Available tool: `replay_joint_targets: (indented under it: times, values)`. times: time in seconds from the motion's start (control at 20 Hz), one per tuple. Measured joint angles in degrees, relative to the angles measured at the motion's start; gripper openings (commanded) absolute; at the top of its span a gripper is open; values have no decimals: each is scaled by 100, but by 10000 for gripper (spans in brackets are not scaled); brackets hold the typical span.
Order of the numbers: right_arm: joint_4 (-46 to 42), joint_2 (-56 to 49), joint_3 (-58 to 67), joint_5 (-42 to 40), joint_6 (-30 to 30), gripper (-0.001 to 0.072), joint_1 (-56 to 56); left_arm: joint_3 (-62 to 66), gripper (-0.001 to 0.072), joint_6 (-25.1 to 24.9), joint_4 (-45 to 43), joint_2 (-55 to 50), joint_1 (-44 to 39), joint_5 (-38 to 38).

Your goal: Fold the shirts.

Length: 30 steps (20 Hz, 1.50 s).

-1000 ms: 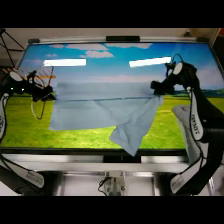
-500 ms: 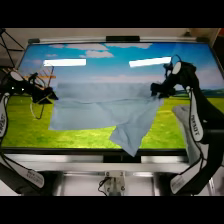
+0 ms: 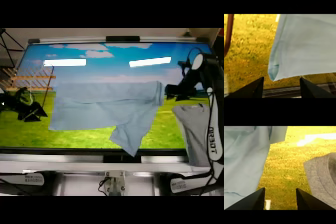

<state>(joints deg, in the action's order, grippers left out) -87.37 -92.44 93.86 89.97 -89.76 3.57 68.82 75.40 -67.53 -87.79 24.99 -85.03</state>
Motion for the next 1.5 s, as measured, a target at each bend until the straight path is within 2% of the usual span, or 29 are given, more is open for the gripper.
replay_joint_targets:
  times: [0.25, 0.35, 0.45, 0.65, 0.7, 0.75, 0.8, 0.85, 1.1, 1.25, 1.5]
  values:
    - [221, 221, -195, 11, 22, 516, 15, -1495, 513, -557, 317, 667, 476, 826]
    - [221, 229, -227, -35, 22, 516, 22, -1716, 506, -673, 433, 688, 503, 1014]
    - [188, 249, -238, -44, 22, 516, 26, -1864, 441, -737, 597, 678, 505, 1237]
    - [-46, 258, -247, -79, 24, 516, 26, -2011, 441, -752, 883, 564, 424, 1436]
    - [-68, 260, -245, -90, 24, 516, 26, -2046, 400, -717, 953, 525, 393, 1432]
    - [-92, 260, -245, -92, 24, 516, 26, -2072, 192, -671, 988, 476, 365, 1453]
    - [-109, 260, -245, -94, 20, 516, 26, -2100, 80, -651, 977, 433, 352, 1515]
    - [-118, 260, -245, -94, 0, 516, 26, -2131, 27, -595, 970, 402, 332, 1561]
    - [195, 350, -527, -24, -42, 516, 26, -2157, 26, -507, 1016, 378, 295, 1670]
    - [614, 752, -1696, -313, 68, 516, 37, -2173, 26, -511, 1012, 439, 289, 1759]
    - [1718, 1456, -3875, -1276, 225, 516, -9, -2177, 26, -621, 885, 605, 289, 1851]
